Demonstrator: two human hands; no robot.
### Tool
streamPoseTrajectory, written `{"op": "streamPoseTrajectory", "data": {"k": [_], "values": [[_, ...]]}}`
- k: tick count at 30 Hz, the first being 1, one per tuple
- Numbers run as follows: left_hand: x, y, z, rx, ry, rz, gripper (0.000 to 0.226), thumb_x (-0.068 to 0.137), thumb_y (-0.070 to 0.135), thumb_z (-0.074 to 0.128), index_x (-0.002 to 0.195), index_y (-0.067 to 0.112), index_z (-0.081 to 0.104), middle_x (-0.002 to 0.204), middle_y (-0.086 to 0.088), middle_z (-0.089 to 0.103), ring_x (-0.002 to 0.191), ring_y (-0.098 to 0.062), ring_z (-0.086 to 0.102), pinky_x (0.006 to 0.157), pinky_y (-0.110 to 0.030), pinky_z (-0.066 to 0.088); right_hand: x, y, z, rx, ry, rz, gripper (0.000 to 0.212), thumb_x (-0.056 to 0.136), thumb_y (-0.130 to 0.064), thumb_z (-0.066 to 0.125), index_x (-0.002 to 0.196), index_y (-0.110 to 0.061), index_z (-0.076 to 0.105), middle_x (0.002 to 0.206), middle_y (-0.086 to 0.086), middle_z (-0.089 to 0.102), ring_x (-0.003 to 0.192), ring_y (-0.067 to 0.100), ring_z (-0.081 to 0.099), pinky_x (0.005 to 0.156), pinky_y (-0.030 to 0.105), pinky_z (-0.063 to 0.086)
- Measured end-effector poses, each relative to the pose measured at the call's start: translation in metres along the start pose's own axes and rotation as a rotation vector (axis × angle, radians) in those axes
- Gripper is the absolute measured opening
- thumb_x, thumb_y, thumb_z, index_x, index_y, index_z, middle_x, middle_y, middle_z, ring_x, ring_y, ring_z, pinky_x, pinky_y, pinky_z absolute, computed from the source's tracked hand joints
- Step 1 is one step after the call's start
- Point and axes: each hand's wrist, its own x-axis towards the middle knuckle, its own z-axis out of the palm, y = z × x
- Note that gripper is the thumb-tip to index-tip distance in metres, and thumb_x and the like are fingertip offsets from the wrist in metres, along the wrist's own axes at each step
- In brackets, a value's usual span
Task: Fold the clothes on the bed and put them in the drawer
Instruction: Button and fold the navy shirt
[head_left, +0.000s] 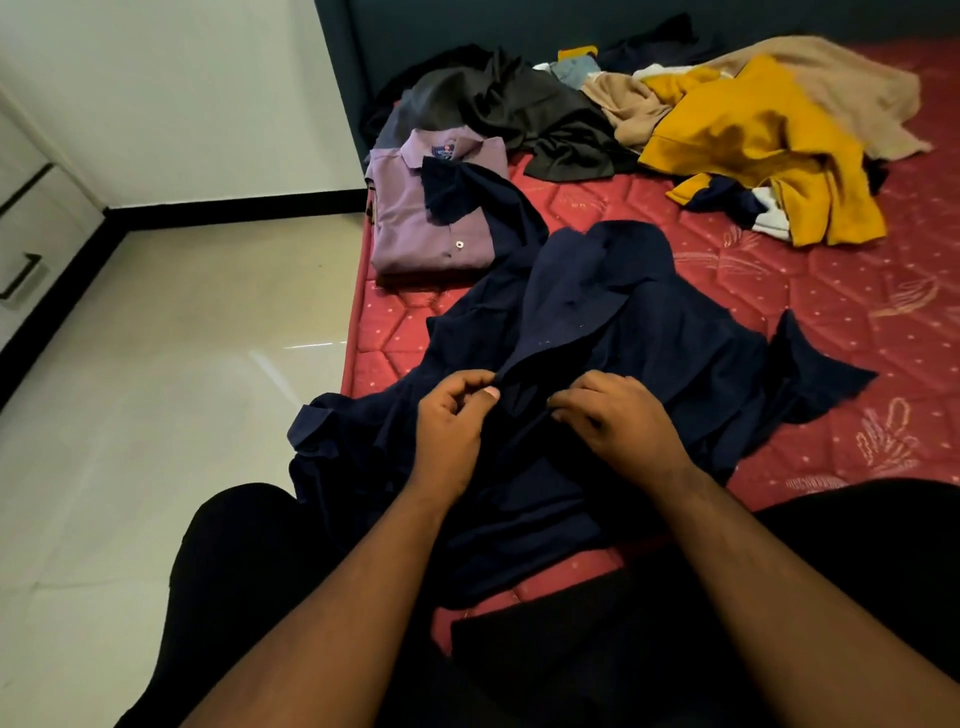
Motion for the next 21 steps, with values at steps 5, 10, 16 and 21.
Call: {"op": "streamPoseTrajectory", "data": {"k": [5,10,16,21], "values": [[-0.003,-0.013,0.004,0.406,-0.1,0.239,0.029,0.08,0.005,0.07,0.105,0.02,0.064,0.099,0.012,0.067,0.091,-0.005,0.063,0.083,-0.02,0.049,0.0,-0.006,-0.003,0.002,0.081,-0.03,0.018,0.086,-0.023,0.056,0.09,-0.018,0.073,0.089,-0.004,0.071,0.076,0.019,0.065,0.065,0.035,0.051],[-0.009,-0.01,0.012,0.379,0.058,0.347,0.008,0.088,0.011,0.068,0.095,0.015,0.07,0.094,0.006,0.065,0.09,-0.001,0.06,0.082,-0.017,0.046,-0.001,-0.008,0.0,0.205,0.186,0.057,0.011,0.08,-0.015,0.07,0.088,-0.016,0.077,0.089,-0.009,0.074,0.081,0.008,0.066,0.076,0.03,0.053],[-0.009,0.002,0.017,0.105,0.048,0.081,0.009,0.084,0.016,0.074,0.092,0.021,0.076,0.089,0.006,0.075,0.089,-0.009,0.069,0.083,-0.024,0.052,0.0,-0.008,-0.006,0.386,0.167,0.124,0.015,0.077,-0.013,0.074,0.092,-0.016,0.078,0.091,-0.011,0.073,0.085,0.001,0.064,0.079,0.016,0.05],[-0.013,0.008,0.014,-0.114,-0.16,-0.135,0.036,0.081,-0.007,0.071,0.107,0.018,0.069,0.081,-0.001,0.072,0.076,-0.005,0.066,0.075,-0.016,0.052,-0.001,-0.003,-0.005,0.378,0.126,0.126,0.019,0.075,-0.005,0.078,0.092,-0.014,0.078,0.09,-0.01,0.073,0.085,0.003,0.066,0.079,0.017,0.052]]}}
